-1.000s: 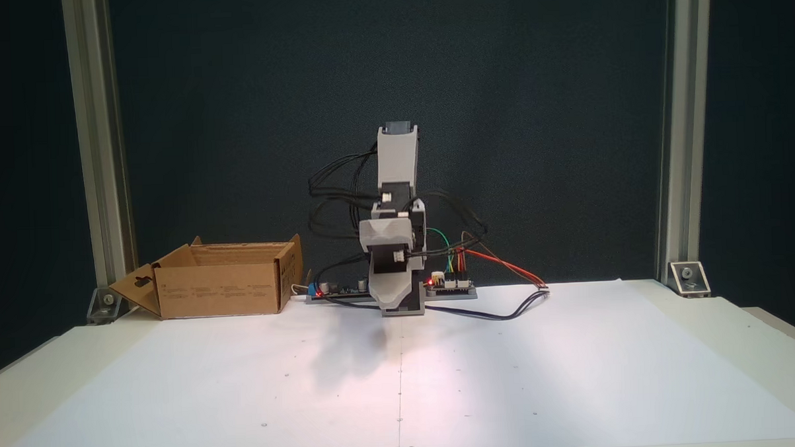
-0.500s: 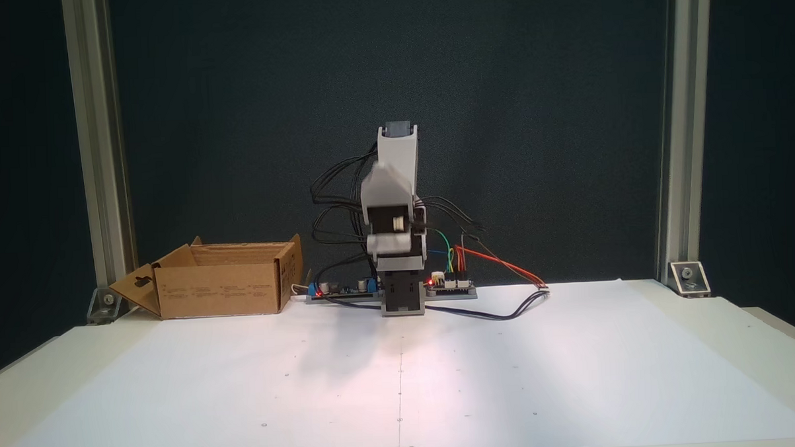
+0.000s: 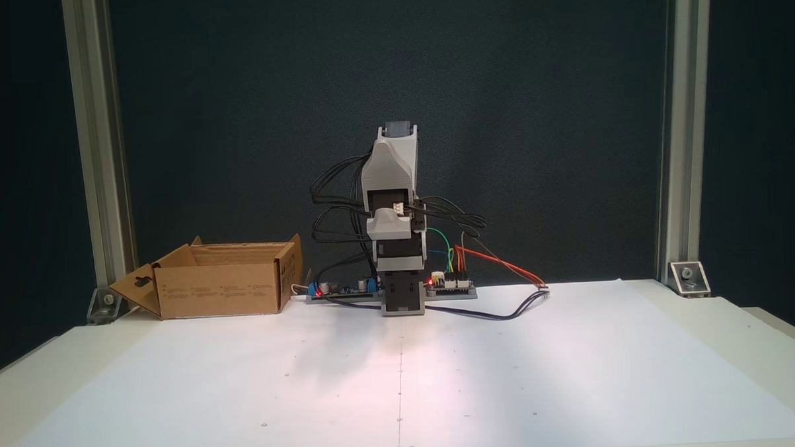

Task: Grasp a green dice and put it in the bin.

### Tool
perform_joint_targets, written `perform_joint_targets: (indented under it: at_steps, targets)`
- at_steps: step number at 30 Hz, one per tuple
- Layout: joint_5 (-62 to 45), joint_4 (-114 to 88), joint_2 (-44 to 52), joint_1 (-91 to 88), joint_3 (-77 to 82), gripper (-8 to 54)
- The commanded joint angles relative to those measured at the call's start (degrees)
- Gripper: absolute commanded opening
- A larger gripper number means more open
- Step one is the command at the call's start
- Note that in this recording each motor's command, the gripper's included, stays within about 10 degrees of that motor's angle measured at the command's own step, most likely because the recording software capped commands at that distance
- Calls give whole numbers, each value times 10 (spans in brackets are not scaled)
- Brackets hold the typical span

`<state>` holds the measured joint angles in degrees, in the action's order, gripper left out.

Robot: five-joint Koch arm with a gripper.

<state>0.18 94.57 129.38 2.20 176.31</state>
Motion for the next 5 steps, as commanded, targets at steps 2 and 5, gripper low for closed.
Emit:
perform_joint_targets:
  at_steps: [2, 5]
  targets:
    - [-10, 34, 62, -4, 30, 445]
    - [-9, 34, 62, -4, 30, 445]
